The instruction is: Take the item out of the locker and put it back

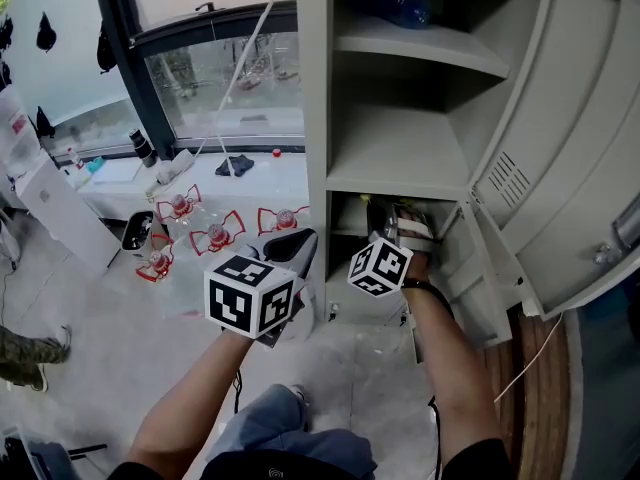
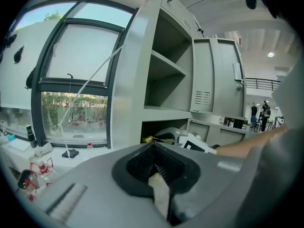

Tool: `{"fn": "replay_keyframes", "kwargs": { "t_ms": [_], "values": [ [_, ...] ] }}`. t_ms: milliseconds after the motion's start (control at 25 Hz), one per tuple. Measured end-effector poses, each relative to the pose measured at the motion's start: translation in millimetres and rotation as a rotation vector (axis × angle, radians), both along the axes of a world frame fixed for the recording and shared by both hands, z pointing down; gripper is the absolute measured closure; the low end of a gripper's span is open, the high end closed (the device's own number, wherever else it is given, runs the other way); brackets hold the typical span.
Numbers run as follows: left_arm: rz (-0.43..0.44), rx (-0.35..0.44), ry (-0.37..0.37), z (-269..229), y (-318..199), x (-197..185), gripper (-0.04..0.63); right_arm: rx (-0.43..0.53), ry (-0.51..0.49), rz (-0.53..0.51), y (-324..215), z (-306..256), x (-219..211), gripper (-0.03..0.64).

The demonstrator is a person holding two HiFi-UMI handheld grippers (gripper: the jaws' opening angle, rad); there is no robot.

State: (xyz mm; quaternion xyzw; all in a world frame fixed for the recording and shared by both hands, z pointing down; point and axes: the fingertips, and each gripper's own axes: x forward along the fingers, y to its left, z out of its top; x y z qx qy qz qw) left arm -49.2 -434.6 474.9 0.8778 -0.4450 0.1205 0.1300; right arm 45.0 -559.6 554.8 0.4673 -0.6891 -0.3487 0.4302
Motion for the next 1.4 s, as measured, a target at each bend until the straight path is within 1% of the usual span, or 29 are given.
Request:
{"fn": "replay_keyframes", "kwargs": {
  "t_ms": [120,280,440,640,1080,1240,1400],
  "values": [
    [-0.007,0.001,0.001,5.0,-2.6,-4.4,0.594,-0.034,-0.043,0.008,-1.5,18.3,-3.3,0.584],
    [-0.014,-0.004,0.004,12.5,-4.1,-8.1,0.594,-0.109,-0.155,0.022,-2.8,37.0,-5.5,0.584],
    [-0.014,-0.005,0.004,17.1,-5.7,-8.6,0.594,-0.176,-0.241,0.040,-6.3,51.6,-3.5,0.581],
    [-0.018,-0.007,0.003,22.7,-8.2,-9.6,0.594,-0.235,-0.311,0.050,-12.3,65.0,-2.0,0.578],
    [-0.041,-0.007,-0.003,31.7,-12.5,-21.1,0.594,-0.359,-0.535,0.117,-31.7,80.7,6.4,0.570],
    [-0.039,-0.010,-0.003,34.7,-11.7,-20.1,0.594,-0.376,-0.556,0.122,-30.1,84.7,7.3,0.566],
    [-0.032,-0.010,-0.010,35.8,-10.7,-16.6,0.594,-0.410,-0.604,0.129,-29.1,85.0,6.5,0.547]
  ]
}}
